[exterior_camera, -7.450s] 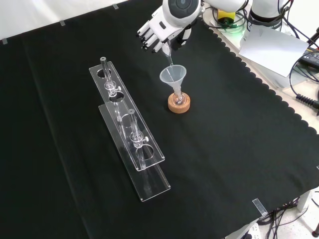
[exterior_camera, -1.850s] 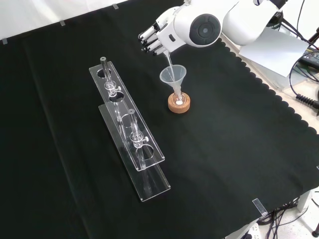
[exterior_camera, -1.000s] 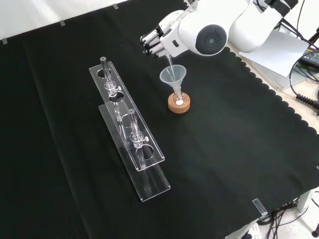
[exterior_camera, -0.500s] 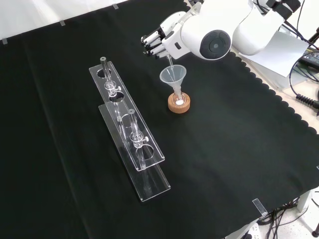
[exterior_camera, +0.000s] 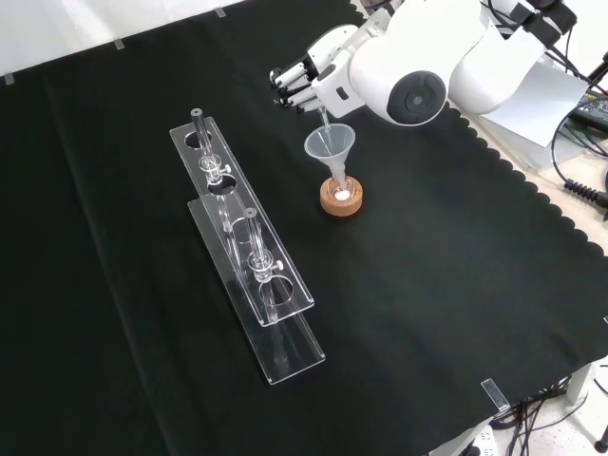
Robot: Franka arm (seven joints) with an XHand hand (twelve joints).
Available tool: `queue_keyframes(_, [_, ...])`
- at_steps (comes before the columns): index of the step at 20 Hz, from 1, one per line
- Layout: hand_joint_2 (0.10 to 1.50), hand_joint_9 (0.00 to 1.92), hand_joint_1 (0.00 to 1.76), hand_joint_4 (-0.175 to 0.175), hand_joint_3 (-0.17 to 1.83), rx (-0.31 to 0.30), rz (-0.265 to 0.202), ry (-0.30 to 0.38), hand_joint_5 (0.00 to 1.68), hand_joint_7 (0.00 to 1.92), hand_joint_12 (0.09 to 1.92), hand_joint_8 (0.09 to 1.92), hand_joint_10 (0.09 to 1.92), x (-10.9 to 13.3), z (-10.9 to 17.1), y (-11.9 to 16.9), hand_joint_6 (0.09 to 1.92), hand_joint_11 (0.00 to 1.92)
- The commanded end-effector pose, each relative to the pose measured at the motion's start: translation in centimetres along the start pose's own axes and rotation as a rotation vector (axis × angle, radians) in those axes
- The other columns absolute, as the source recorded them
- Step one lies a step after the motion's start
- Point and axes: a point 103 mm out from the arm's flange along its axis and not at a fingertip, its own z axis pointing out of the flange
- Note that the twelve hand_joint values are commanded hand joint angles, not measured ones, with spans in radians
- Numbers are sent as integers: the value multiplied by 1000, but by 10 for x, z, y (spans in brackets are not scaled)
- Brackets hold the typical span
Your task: Pour all the NaCl from the weighing funnel into the round-bottom flask.
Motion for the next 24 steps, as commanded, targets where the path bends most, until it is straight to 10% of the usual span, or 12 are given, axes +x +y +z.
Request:
queue_keyframes(1, [666, 662, 1093, 175, 746, 7, 3, -15, 1147, 455, 1327, 607, 526, -1, -3, 1, 933, 287])
queue_keyframes(24, [666, 659, 1092, 175, 747, 18, 16, -84, 1146, 455, 1327, 606, 525, 2, -9, 0, 934, 286])
